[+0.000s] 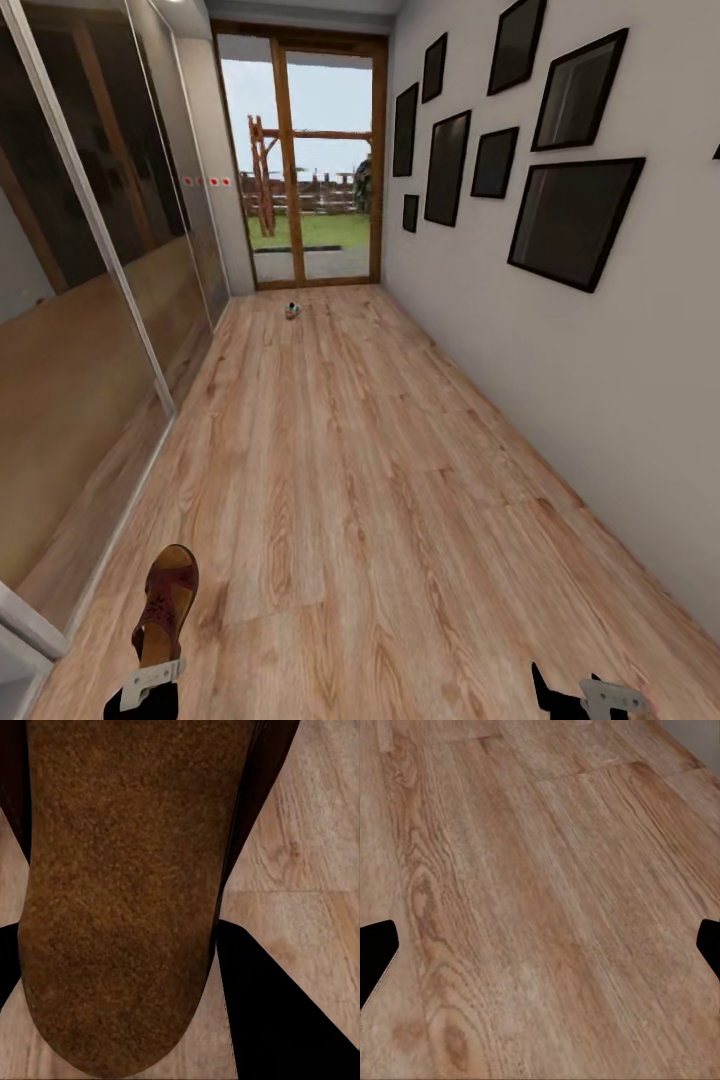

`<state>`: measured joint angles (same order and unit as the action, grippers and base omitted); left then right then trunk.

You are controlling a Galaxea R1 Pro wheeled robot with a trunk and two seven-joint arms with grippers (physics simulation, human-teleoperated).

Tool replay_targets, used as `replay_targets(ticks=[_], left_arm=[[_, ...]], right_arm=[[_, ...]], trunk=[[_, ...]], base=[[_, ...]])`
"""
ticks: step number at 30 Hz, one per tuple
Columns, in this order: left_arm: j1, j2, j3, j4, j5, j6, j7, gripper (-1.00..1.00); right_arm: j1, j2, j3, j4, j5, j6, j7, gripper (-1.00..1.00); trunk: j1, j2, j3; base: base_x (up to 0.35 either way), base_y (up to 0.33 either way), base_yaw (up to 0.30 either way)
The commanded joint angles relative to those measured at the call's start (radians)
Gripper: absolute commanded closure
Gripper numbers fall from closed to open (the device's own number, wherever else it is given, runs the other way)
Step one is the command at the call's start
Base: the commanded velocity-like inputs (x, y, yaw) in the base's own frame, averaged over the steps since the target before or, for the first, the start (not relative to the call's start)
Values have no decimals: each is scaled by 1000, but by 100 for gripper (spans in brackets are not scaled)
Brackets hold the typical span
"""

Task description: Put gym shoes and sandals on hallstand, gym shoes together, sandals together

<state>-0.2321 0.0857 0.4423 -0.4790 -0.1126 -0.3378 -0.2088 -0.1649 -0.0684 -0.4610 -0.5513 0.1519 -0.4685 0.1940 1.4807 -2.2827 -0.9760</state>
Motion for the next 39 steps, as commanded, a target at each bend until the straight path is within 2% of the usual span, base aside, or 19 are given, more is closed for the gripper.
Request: replay_targets(ticks=[1, 14, 39], left_arm=[[-1, -1, 9, 0, -13, -4, -6, 100], [-1, -1, 9, 0, -13, -4, -6, 100], [-1, -1, 9, 0, -13, -4, -6, 100]], right_arm=[[-1, 1, -8, 1, 10, -4, 7, -100], [-1, 1, -8, 1, 9, -5, 7, -100], [-1, 1, -8, 1, 9, -4, 5, -100]], trunk=[[0, 0, -1], [0, 0, 1], [0, 0, 24]], base=[[338, 0, 0], [339, 0, 32], [339, 0, 213]])
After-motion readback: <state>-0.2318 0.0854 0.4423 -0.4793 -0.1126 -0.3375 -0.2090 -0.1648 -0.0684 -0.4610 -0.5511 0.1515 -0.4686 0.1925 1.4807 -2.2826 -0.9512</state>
